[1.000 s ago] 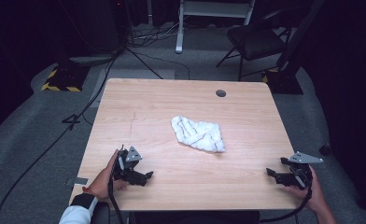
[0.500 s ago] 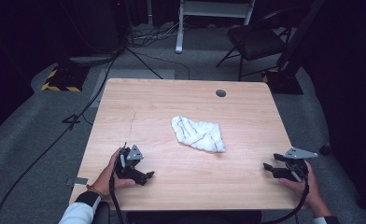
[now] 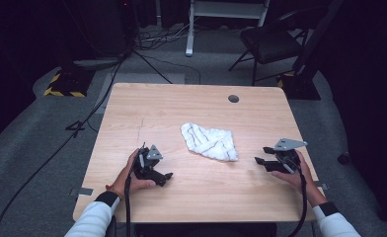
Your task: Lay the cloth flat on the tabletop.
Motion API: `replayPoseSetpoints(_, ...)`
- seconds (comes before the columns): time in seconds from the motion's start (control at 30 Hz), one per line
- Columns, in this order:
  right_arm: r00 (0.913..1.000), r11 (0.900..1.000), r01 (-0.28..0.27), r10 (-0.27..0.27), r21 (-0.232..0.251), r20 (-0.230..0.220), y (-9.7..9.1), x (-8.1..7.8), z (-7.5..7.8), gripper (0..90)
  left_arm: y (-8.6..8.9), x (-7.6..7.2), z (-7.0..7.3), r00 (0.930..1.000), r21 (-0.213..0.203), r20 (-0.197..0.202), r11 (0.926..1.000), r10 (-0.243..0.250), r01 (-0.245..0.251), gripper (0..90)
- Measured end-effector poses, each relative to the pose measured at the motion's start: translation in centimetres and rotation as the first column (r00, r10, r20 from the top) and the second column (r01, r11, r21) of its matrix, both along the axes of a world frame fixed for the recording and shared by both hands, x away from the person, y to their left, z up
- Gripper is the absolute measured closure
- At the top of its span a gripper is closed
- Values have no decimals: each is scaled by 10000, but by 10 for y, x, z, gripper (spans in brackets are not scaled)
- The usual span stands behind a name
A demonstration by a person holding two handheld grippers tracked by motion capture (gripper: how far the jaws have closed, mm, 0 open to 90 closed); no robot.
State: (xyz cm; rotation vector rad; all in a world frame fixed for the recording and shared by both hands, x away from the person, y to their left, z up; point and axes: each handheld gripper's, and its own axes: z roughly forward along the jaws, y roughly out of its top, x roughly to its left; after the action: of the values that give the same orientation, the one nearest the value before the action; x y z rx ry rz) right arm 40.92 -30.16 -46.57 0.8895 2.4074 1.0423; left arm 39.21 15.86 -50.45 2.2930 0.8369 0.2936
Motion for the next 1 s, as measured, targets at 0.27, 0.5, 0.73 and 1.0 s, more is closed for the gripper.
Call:
replayPoseSetpoints(0.27, 9969, 9970, -779, 779, -43, -132, 61, 18, -1, 423, -22, 20, 0, 9994, 27, -6, 9994, -353, 353, 4)
replayPoseSetpoints(0.5, 9947, 9954, -953, 956, 91, -373, 78, 24, -7, 537, -34, 28, 1, 9987, 24, -4, 9987, -511, 511, 11)
replayPoseSetpoints(0.73, 9859, 9877, -1558, 1545, -163, -649, 86, 22, -16, 739, -38, 28, 1, 9977, -77, 95, 9977, -667, 668, 59)
replayPoseSetpoints(1.0, 9812, 9816, -1899, 1890, -217, -404, 88, 14, -16, 826, -41, 27, 4, 9971, -162, 15, 9970, -760, 760, 157)
